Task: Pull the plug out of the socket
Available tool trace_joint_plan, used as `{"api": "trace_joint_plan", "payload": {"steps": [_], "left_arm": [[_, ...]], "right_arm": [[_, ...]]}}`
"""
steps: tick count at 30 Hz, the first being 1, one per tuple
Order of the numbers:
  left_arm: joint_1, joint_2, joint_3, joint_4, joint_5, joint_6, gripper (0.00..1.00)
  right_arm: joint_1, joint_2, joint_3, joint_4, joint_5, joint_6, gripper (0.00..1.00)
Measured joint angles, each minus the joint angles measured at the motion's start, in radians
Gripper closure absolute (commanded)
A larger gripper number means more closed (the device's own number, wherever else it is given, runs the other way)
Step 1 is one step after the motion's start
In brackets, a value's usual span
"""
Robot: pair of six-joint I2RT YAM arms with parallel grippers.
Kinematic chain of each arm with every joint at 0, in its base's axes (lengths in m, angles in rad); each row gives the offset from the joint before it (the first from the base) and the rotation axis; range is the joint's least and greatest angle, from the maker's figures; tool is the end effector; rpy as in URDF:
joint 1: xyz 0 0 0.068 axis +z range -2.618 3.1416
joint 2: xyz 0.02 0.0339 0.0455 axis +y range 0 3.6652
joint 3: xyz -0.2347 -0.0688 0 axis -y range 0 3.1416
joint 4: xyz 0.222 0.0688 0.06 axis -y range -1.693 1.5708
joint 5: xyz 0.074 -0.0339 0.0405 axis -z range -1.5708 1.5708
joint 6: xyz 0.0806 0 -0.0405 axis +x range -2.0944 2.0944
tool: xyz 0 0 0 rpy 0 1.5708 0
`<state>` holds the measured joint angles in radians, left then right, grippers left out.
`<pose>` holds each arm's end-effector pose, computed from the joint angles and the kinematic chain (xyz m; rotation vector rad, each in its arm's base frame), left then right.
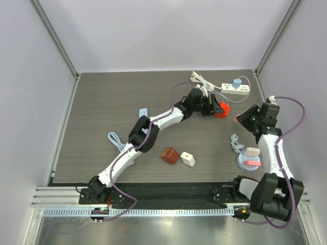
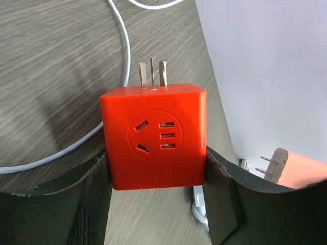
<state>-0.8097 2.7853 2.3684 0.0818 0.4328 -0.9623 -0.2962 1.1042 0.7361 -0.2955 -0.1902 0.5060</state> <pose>0.3936 -0.4623 0.1119 0.1750 2.2190 -1.5163 0.2567 -0.0624 0.2049 0.7779 2.1009 0.3265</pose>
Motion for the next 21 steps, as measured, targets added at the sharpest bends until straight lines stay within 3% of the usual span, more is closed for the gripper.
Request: {"api": "trace_joint_plan", "payload": {"steps": [13,15,16,17,21], "left_arm": [[0.0,0.0,0.005,-0.006,-0.002,0.024,1.0],[0.0,0.0,0.005,-0.004,0.005,0.042,0.92],[0.0,0.0,0.005,-0.002,0.013,0.056,0.78],[0.0,0.0,0.005,-0.001,0.017,0.069,0.72],[0.0,-0.018,-0.018,0.003,0.024,0.137,0.58]], "right_arm": [[0.001,-0.08,0.215,-0.155,0.084,-0.052,0.99],[0.017,-0.086,0.206,-0.163,0.085,-0.056,0.99],[0.035,-0.086,0.195,-0.166,0.095,-0.06,0.99],[0.055,-0.086,0.18,-0.168,0.099,-0.061,0.99],[0.139,-0.086,0.12,-0.214,0.115,-0.062,0.99]]}}
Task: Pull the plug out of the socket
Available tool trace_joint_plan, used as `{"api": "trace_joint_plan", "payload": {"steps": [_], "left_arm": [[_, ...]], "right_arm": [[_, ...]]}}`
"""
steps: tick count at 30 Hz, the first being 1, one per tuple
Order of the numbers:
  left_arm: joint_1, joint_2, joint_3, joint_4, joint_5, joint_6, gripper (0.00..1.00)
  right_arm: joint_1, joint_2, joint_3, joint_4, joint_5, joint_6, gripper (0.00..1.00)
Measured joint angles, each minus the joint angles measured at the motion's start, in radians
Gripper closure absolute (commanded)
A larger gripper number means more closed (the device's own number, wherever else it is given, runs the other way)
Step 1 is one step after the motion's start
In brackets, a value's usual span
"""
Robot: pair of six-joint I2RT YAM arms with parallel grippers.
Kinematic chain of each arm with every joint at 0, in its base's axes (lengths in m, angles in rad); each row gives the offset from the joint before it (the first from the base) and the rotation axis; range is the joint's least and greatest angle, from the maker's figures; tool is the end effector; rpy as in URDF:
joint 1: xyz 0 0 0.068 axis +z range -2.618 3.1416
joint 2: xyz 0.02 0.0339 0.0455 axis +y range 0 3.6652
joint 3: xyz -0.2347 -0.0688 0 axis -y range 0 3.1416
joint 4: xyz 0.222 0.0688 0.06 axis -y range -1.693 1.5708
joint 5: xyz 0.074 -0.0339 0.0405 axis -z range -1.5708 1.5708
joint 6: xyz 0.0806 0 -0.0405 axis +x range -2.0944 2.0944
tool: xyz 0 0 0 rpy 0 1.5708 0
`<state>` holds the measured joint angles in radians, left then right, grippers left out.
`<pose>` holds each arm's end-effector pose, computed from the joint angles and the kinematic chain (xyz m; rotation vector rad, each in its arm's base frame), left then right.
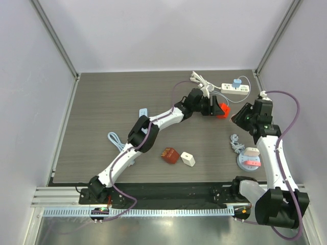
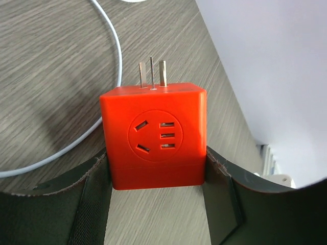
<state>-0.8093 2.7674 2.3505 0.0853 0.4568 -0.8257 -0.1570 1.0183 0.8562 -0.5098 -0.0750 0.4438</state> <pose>0.3911 -0.4618 0.1166 0.3398 2.1591 -1.4648 0.2443 -0.0326 0.2406 0.6271 2.1622 0.2388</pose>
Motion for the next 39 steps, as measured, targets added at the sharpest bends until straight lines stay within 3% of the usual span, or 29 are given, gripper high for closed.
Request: {"api": "trace_joint_plan", "payload": {"steps": [5,8,10,24,29,39], "left_arm": [[0.0,-0.04,-0.059,0.003,0.03,0.08,0.32],[0.006,-0.079,-0.14,0.018,0.053,0.129,0.08],[0.01,-0.12,-0.221,0.065,0.067,0.14,0.02],[0.102,-0.579,-0.798,0.158,0.046,0.231,0.02],[0.181,-0.731,-0.997,0.301,0.066,0.251,0.02],[0.278,-0.727,-1.125,0.425,0.104,0.264,0.04]], "right_arm": [[0.073,-0.024,-0.035,-0.041,0.022,0.002,0.99],[0.111,-0.059,-0.063,-0.053,0.023,0.003,0.99],[0.141,-0.084,-0.092,-0.061,0.023,0.005,0.99],[0.488,-0.094,-0.171,-0.09,0.038,0.148,0.99],[0.564,-0.021,-0.215,-0.008,0.028,0.208,0.99],[0.648,0.22,-0.215,0.235,-0.044,0.292,0.94]]}}
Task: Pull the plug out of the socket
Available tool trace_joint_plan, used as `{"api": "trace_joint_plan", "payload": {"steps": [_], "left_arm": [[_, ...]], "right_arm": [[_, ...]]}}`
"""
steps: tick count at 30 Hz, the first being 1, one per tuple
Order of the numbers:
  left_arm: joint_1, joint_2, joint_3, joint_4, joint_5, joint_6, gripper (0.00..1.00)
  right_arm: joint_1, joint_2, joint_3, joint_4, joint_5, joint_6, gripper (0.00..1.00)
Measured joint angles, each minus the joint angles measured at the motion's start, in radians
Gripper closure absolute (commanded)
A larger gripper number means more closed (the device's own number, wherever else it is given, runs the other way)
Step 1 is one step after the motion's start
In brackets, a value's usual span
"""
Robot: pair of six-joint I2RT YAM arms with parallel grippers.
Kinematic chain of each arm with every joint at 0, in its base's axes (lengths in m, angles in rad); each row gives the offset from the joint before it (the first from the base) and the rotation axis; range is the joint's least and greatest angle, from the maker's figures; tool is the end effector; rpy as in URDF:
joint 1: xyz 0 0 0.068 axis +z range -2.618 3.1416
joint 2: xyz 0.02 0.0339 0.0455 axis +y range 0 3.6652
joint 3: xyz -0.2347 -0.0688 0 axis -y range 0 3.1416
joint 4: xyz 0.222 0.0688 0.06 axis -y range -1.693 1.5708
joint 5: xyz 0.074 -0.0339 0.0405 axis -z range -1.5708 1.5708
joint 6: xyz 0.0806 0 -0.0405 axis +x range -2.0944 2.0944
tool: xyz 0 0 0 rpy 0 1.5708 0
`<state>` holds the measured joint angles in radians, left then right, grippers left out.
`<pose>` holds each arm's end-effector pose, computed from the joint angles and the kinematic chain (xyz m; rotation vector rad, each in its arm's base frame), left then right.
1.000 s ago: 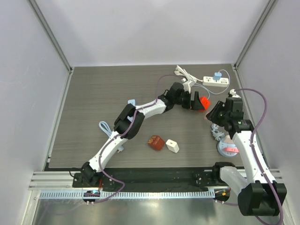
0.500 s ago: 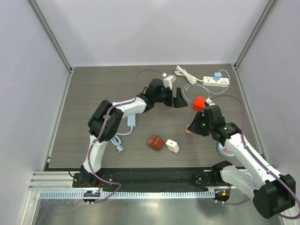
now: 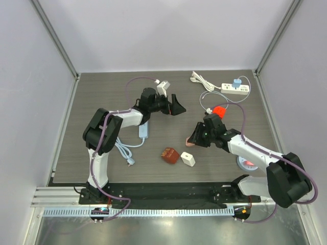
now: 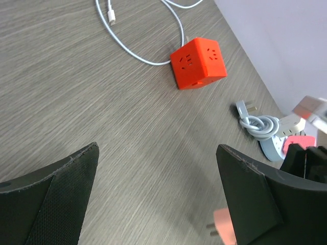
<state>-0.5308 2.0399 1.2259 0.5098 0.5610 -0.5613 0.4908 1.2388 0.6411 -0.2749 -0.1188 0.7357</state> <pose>0.3732 -0.2688 0.1600 0.3900 1.9934 -1.2469 0.2246 0.1309 0.1421 0.2575 2.5454 0.6602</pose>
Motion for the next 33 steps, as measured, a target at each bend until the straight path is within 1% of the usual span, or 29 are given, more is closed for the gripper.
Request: {"api": "trace_joint_plan", "payload": {"steps": [5,6,8,10,11,12,13,14,15,17,18,20,23,26,28,30,33], "left_arm": [[-0.005,0.0,-0.015,0.053,-0.003,0.017,0.04],[-0.006,0.001,-0.019,0.063,-0.005,0.019,0.04],[-0.006,0.005,-0.021,0.076,-0.01,0.021,0.04],[-0.006,0.009,-0.024,0.088,-0.015,0.021,0.05],[-0.006,0.009,-0.029,0.097,-0.017,0.02,0.05],[-0.006,0.009,-0.035,0.108,-0.019,0.02,0.05],[-0.006,0.009,-0.043,0.12,-0.02,0.019,0.05],[-0.006,0.009,-0.052,0.136,-0.024,0.018,0.05],[-0.006,0.009,-0.065,0.155,-0.027,0.018,0.05],[-0.006,0.009,-0.09,0.181,-0.037,0.016,0.05],[-0.006,0.009,-0.1,0.185,-0.038,0.016,0.05],[-0.006,0.009,-0.108,0.19,-0.044,0.016,0.05],[-0.006,0.009,-0.11,0.201,-0.047,0.016,0.05],[-0.006,0.009,-0.113,0.218,-0.049,0.015,0.05],[-0.006,0.009,-0.118,0.232,-0.049,0.015,0.05],[-0.006,0.009,-0.119,0.238,-0.049,0.014,0.05],[-0.003,0.009,-0.119,0.246,-0.049,0.012,0.05]], "right_arm": [[0.015,0.039,-0.018,0.082,-0.029,0.028,0.86],[0.016,0.044,-0.026,0.093,-0.032,0.031,0.81],[0.016,0.052,-0.032,0.096,-0.034,0.032,0.75],[0.016,0.053,-0.036,0.096,-0.034,0.032,0.64],[0.016,0.052,-0.036,0.096,-0.033,0.032,0.62],[0.016,0.052,-0.036,0.097,-0.032,0.032,0.53],[0.016,0.05,-0.036,0.096,-0.03,0.034,0.48],[0.016,0.047,-0.036,0.093,-0.025,0.034,0.46],[0.016,0.043,-0.036,0.089,-0.021,0.034,0.4],[0.016,0.03,-0.036,0.078,-0.009,0.033,0.34],[0.016,0.023,-0.035,0.068,-0.003,0.03,0.28],[0.016,0.011,-0.026,0.034,0.015,0.025,0.23],[0.003,-0.005,0.029,-0.074,0.086,0.018,0.18],[-0.047,-0.031,0.12,-0.204,0.2,0.02,0.17],[-0.113,-0.051,0.185,-0.291,0.297,0.026,0.19],[-0.192,-0.079,0.228,-0.37,0.399,0.039,0.26],[-0.28,-0.137,0.237,-0.48,0.546,0.074,0.3]]}}
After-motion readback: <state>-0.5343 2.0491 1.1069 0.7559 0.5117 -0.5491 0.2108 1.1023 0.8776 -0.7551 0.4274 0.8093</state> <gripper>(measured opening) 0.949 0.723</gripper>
